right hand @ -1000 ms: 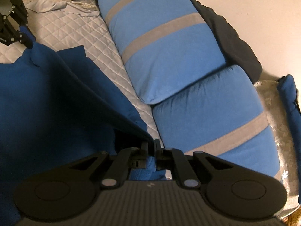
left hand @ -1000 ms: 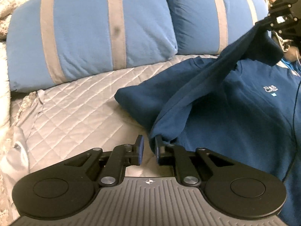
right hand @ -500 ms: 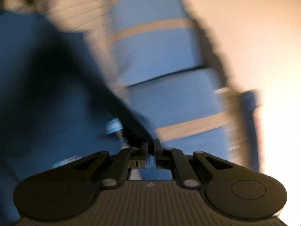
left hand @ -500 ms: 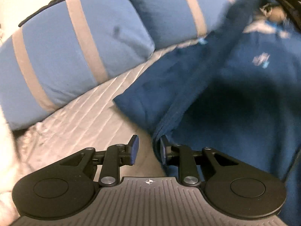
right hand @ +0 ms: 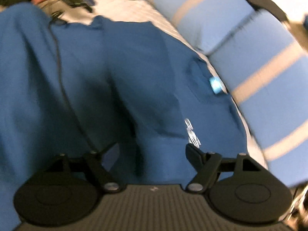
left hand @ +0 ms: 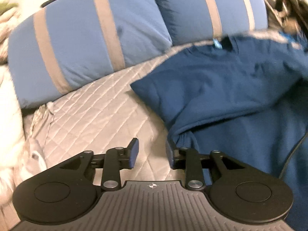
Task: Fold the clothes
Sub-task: 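Open the right gripper and move it to the other sleeve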
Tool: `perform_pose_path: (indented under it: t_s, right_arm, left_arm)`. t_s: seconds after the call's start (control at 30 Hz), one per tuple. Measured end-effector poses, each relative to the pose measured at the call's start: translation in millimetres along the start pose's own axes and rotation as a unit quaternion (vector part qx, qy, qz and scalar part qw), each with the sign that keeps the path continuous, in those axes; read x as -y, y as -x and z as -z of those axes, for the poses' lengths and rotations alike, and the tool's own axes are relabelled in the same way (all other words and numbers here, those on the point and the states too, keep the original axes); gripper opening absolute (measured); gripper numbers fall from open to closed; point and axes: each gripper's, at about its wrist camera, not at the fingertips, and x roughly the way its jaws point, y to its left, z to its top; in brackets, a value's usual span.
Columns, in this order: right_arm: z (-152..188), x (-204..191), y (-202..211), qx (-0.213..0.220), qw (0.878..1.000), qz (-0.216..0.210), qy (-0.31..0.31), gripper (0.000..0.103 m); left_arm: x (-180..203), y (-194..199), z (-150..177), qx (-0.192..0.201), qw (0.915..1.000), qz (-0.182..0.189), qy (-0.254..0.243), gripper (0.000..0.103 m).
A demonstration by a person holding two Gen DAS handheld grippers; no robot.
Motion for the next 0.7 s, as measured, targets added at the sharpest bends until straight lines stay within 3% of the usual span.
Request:
perform_pose_path:
  t_s: [0.07, 0.2, 0.33, 0.43, 0.5, 0.53, 0.7]
  right_arm:
    - [12, 10, 0, 0.001, 0.999, -0.006, -0.035, 0.084]
    - [28, 20, -6, 0.007, 0.994, -0.029, -0.103, 0.084]
    - [29, 12, -22, 0.000, 0.995, -0.020, -0.102, 0.079]
    - [25, 5, -29, -0.007, 0.997, -0.006, -0.074, 0.066]
    - [22, 2, -30, -0.017, 0.999, 0.000, -0.048, 0.042]
    - [20, 0, -30, -0.023, 0.999, 0.004, -0.035, 0.019]
    - [12, -7, -33, -0.048, 0.998, 0.020, 0.030, 0.011]
  left_arm:
    - [-7, 11, -1, 0.014, 0.9997, 0.002, 0.022, 0.047]
    - [-12, 27, -4, 0.037, 0.9984, -0.001, 0.042, 0.048]
    - [-18, 37, -6, 0.053, 0.9963, 0.000, 0.068, 0.050]
    - [-21, 39, -7, 0.058, 0.9953, -0.001, 0.078, 0.050]
    - [-22, 37, -5, 0.055, 0.9954, 0.000, 0.078, 0.050]
    - [-23, 34, -3, 0.053, 0.9955, 0.003, 0.079, 0.050]
    - [-28, 31, 3, 0.049, 0.9949, -0.001, 0.088, 0.050]
